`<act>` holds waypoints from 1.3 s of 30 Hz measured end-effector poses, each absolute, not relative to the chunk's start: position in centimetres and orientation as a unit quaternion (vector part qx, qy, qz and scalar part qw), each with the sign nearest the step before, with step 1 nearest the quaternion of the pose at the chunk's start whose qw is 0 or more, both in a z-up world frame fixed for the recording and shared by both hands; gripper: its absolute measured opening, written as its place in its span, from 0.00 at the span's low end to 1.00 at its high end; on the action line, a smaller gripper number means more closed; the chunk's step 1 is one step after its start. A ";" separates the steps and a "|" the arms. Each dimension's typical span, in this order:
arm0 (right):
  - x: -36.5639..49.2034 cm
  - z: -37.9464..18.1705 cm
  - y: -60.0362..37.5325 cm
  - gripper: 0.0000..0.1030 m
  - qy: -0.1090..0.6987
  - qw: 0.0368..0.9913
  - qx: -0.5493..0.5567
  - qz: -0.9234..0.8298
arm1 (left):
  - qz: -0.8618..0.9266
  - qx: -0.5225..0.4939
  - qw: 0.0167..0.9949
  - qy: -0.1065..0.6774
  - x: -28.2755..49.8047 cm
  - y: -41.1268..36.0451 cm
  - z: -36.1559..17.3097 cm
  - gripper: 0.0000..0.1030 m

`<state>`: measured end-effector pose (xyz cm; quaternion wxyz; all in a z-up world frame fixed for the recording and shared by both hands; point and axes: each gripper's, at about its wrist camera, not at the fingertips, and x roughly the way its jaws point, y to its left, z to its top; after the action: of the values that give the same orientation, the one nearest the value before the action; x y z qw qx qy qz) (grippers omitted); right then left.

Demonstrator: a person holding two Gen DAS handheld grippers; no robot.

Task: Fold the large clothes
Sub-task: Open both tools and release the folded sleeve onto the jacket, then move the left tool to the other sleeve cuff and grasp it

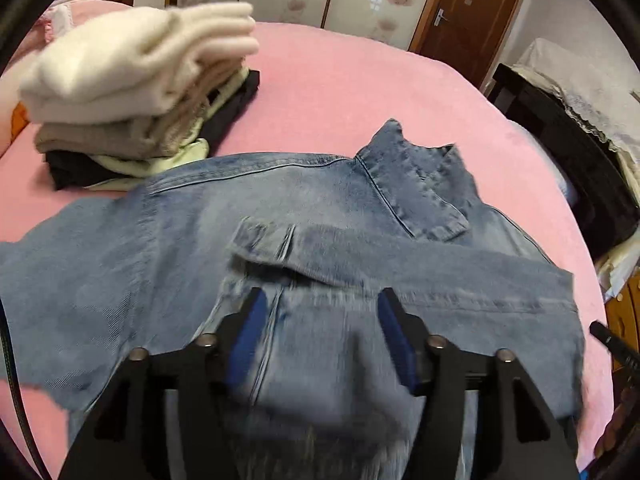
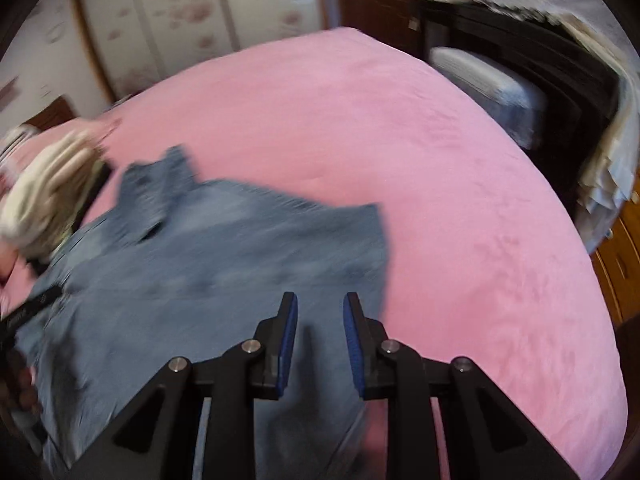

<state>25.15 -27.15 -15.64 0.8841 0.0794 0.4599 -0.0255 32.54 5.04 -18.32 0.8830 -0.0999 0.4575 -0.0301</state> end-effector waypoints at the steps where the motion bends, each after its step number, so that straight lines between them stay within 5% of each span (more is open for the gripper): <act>1: 24.4 -15.6 -26.2 0.22 0.460 0.885 0.076 -0.014 | -0.030 -0.103 0.882 0.458 31.4 5.4 -17.8 0.62; 21: 11.6 -9.9 -16.7 0.23 0.429 0.889 0.144 0.075 | 0.014 -0.098 0.874 0.476 14.5 8.8 -11.6 0.75; 39: 8.1 -6.6 -3.9 0.24 0.440 0.883 0.049 0.154 | 0.091 -0.147 0.890 0.422 8.5 21.0 -8.2 0.79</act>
<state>8.11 -3.90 -6.65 0.8830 0.0493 0.4404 0.1545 8.49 21.00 -8.18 0.8900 -0.1467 0.4220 0.0914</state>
